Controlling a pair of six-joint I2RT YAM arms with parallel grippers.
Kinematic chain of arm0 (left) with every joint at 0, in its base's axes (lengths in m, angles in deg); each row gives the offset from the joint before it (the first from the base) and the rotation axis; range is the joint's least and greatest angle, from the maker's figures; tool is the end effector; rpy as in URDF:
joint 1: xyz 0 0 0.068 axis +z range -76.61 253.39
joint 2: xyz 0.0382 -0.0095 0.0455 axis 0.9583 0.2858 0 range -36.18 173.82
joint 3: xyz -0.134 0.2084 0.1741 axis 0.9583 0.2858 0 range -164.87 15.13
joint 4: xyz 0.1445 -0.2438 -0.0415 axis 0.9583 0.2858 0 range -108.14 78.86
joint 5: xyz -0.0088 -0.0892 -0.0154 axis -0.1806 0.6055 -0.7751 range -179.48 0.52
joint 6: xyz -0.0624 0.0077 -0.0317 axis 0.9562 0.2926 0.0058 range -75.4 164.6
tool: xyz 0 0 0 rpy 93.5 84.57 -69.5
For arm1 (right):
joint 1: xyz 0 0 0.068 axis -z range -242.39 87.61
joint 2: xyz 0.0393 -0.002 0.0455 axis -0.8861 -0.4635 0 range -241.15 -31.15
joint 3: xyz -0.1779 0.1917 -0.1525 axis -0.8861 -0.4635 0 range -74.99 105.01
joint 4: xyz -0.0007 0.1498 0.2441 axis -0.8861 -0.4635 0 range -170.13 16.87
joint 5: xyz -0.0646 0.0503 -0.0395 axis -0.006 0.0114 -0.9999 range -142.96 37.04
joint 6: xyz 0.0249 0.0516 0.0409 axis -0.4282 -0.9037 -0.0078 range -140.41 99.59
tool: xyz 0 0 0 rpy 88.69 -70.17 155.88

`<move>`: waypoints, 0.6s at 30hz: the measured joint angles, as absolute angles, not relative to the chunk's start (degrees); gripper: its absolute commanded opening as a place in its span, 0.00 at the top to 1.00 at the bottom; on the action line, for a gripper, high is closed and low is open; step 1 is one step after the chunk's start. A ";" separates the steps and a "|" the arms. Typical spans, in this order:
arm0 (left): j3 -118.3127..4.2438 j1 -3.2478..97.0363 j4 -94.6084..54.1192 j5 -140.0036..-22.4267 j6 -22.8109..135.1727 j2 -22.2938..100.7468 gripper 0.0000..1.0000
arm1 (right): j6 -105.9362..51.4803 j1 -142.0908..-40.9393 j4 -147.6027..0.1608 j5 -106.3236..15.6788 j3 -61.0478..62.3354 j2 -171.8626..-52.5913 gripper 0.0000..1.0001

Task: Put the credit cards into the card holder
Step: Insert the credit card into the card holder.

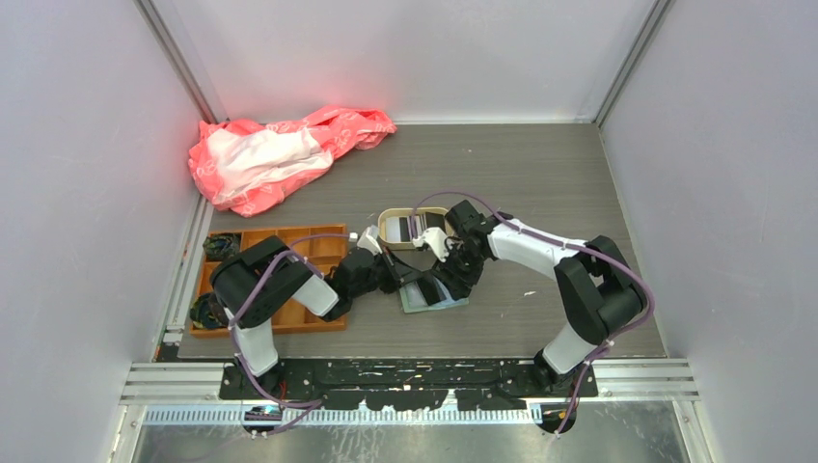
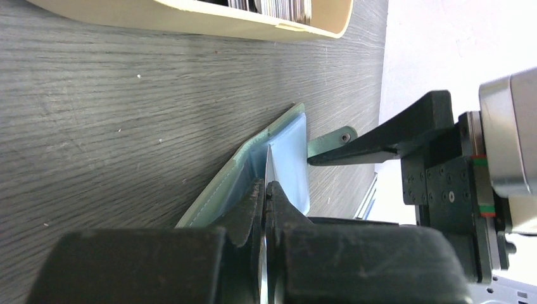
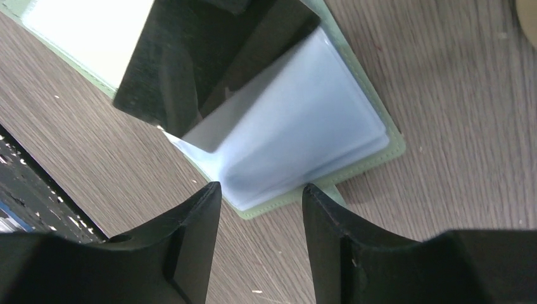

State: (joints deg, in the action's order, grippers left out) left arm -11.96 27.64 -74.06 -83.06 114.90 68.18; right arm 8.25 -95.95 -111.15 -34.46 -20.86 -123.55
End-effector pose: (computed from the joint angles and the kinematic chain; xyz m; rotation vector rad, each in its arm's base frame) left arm 0.2282 -0.2437 0.0998 -0.3914 2.2018 -1.3606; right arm 0.2508 0.1883 0.1620 -1.5358 2.4355 0.4833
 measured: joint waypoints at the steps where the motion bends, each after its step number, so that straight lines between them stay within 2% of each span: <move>1: -11.96 27.64 -74.43 -82.93 114.90 68.50 1.00 | 8.12 -95.38 -111.45 -34.48 -20.84 -123.55 0.44; 6: -11.96 27.64 -75.31 -82.36 115.17 69.47 1.00 | 7.47 -92.69 -112.41 -35.03 -20.84 -123.44 0.47; 10: -11.96 27.64 -75.29 -82.19 115.71 69.47 1.00 | 6.77 -91.91 -112.39 -35.86 -20.84 -123.55 0.65; 12: -11.96 27.64 -75.20 -82.06 116.00 69.47 1.00 | 6.20 -92.02 -112.48 -36.10 -20.42 -124.42 0.71; 18: -12.22 27.72 -73.65 -81.31 116.48 69.44 1.00 | 4.62 -92.39 -114.34 -37.54 -17.21 -128.55 0.74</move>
State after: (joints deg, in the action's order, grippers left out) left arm -12.22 27.72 -73.65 -81.31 116.48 69.44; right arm 4.62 -92.39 -114.34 -37.54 -17.21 -128.55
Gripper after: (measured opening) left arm 0.008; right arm 0.270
